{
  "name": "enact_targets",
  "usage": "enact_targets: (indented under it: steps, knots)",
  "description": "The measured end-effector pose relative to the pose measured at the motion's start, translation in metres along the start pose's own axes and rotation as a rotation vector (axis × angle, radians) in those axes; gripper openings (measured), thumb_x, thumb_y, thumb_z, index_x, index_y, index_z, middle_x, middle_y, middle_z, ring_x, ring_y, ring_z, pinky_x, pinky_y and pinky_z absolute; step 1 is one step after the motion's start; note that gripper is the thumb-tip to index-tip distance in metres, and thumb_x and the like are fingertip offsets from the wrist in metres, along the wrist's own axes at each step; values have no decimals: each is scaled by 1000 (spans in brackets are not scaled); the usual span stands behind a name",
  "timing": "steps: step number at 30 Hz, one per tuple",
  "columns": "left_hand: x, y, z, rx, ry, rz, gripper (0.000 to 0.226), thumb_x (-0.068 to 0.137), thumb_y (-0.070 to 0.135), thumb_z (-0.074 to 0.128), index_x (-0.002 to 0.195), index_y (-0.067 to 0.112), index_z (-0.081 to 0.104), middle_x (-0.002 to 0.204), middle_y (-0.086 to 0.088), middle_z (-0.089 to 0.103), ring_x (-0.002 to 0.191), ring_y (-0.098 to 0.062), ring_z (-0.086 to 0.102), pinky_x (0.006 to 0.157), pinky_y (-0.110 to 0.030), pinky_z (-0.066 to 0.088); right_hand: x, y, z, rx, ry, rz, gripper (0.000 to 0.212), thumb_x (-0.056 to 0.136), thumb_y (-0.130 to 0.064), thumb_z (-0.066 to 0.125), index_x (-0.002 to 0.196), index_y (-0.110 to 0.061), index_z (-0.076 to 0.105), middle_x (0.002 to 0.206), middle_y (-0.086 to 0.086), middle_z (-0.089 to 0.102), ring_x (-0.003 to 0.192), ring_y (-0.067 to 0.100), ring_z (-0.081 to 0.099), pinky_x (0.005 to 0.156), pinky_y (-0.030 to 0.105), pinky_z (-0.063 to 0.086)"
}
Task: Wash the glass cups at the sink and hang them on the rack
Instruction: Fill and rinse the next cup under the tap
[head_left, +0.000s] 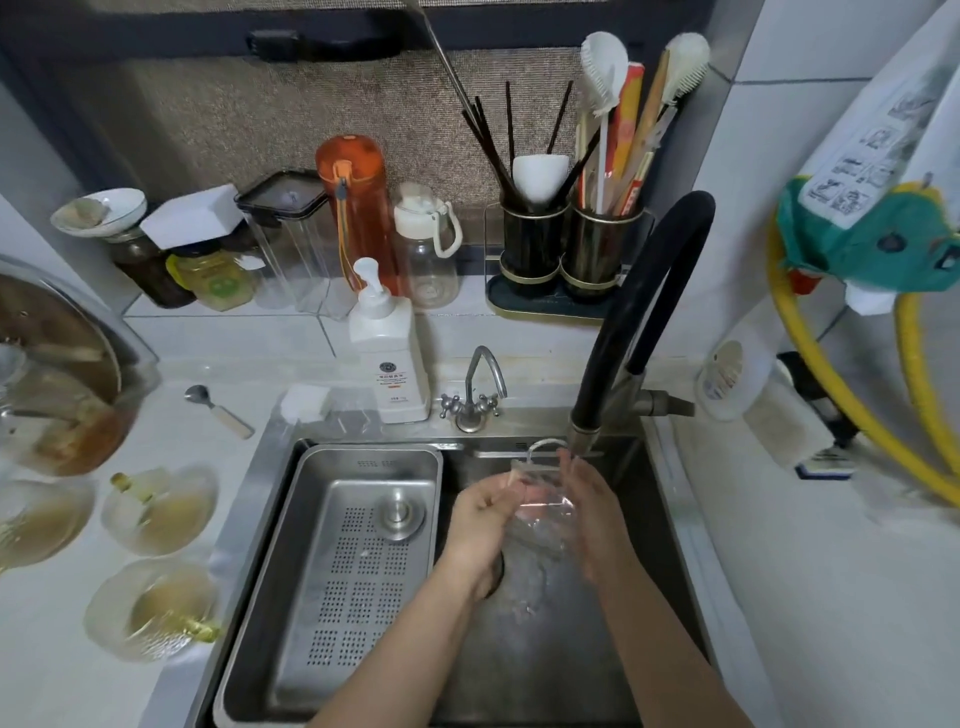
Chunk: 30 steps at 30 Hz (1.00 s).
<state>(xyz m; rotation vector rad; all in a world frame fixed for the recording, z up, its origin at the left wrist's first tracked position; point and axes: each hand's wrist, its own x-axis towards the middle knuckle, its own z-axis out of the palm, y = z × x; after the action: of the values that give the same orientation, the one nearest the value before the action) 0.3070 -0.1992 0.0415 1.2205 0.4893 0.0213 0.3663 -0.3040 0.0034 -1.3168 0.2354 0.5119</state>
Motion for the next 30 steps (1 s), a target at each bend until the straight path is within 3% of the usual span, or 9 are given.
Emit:
enact_targets:
  steps: [2, 6, 10, 15, 19, 22, 24, 27, 30]
  knots:
    - [3, 2, -1, -60, 73, -11, 22, 94, -1, 49, 83, 1, 68, 66, 0, 73, 56, -5, 67, 49, -10, 47, -9, -2, 2, -188, -24, -127, 56, 75, -46, 71, 123, -22, 56, 118, 3, 65, 106, 16, 64, 92, 44, 52]
    - [17, -2, -1, -72, 174, 1, 4, 90, 2, 60, 93, 0, 60, 72, -7, 73, 62, -8, 67, 57, -14, 49, -25, 6, 3, -331, -68, -318, 50, 83, -21, 71, 127, -30, 49, 121, -21, 55, 109, -19, 50, 83, 4, 42]
    - [20, -11, -3, 87, 80, 139, 13, 91, 2, 58, 102, 6, 52, 90, -10, 71, 79, -12, 69, 75, -19, 53, -24, 6, 1, -255, -32, -281, 39, 84, -46, 62, 119, -29, 56, 117, -11, 60, 106, -1, 60, 88, 24, 51]
    - [18, -12, -11, 181, 12, 138, 27, 89, 6, 62, 113, 16, 57, 100, -10, 72, 80, -24, 66, 84, -36, 53, -20, 0, -3, -239, -146, -269, 14, 97, -31, 52, 109, -31, 57, 108, -8, 64, 93, -10, 63, 71, 9, 49]
    - [23, -1, -9, -66, 64, 21, 15, 92, 5, 57, 107, 7, 57, 83, -8, 72, 57, -16, 68, 64, -27, 57, -21, 10, -7, -315, -214, -337, 52, 84, -6, 69, 129, -23, 49, 118, -10, 64, 110, 3, 61, 82, 17, 52]
    - [20, -7, -12, 68, -15, 57, 32, 96, 9, 51, 126, 14, 47, 97, -2, 71, 83, -12, 69, 82, -23, 51, -14, 9, -7, -239, -135, -280, 36, 89, -7, 63, 120, -21, 53, 104, -2, 68, 91, 3, 68, 68, 19, 55]
    - [15, -11, -12, 202, -91, 125, 45, 95, 5, 51, 134, 24, 39, 95, 0, 70, 89, -14, 67, 89, -25, 49, -14, 6, -9, -134, -117, -139, 31, 94, -22, 55, 123, -27, 46, 108, -6, 64, 91, 6, 67, 65, 23, 55]
    - [17, -10, -13, 192, -78, 132, 52, 93, 5, 54, 138, 25, 37, 82, -5, 68, 73, -20, 70, 92, -38, 51, -4, 7, -13, -91, -176, -23, 74, 68, -54, 74, 130, -35, 39, 120, -7, 59, 105, 14, 62, 79, 41, 54]
    - [30, -4, -10, 205, -37, 133, 53, 90, 10, 61, 137, 23, 40, 69, -2, 71, 63, -14, 69, 86, -38, 55, 6, 30, -44, -138, -161, -116, 95, 54, -53, 87, 135, -30, 43, 139, 5, 50, 116, 22, 58, 96, 52, 50]
